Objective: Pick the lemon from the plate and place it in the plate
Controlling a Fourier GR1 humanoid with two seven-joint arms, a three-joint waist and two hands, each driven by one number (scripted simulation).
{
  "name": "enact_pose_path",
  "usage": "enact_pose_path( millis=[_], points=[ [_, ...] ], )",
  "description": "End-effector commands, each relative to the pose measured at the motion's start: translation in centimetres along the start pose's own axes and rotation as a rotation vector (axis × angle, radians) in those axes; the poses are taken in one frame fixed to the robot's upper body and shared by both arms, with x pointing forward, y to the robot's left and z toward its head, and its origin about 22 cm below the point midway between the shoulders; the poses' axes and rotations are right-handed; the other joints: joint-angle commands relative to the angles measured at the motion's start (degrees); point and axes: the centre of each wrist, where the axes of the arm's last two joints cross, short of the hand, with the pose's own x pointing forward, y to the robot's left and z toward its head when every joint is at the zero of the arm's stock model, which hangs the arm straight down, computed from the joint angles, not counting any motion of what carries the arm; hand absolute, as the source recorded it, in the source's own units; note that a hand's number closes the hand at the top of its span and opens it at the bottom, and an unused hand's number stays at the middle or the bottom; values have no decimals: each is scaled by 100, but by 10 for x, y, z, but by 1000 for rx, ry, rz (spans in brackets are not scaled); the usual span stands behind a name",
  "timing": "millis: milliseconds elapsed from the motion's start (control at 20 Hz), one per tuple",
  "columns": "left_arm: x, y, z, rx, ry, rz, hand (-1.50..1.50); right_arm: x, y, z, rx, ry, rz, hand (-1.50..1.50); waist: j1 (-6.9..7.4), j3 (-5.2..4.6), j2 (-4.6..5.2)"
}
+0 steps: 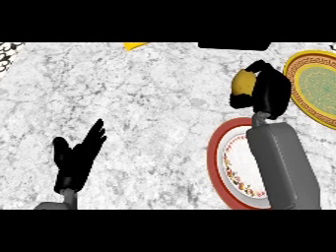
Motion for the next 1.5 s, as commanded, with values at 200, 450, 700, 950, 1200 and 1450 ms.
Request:
enact_pose_path(
  millis=[200, 450, 700, 950, 1200, 1450],
  points=[
    [8, -8, -7, -26, -1, -15, 0, 56, -15, -35, -407, 322, -152, 150, 146, 13, 37],
    [5, -2, -8, -8, 5, -1, 0, 42, -4, -51, -537, 403, -186, 150, 51, 21, 43],
    [-9, 0, -1, 21, 26, 23, 0, -6, -6, -68, -678, 424, -208, 150, -103, 25, -14],
    [-10, 4, 3, 10, 11, 12, 0, -56, -9, -89, -753, 454, -103, 150, -81, 27, -9],
    [-3, 15, 5, -2, 19, 7, 0, -102, -32, -111, -831, 505, -86, 150, -45, 38, 0],
    [-9, -8, -2, 5, 14, 7, 0, -141, -53, -122, -864, 518, -48, 150, -105, 43, 3]
  ],
)
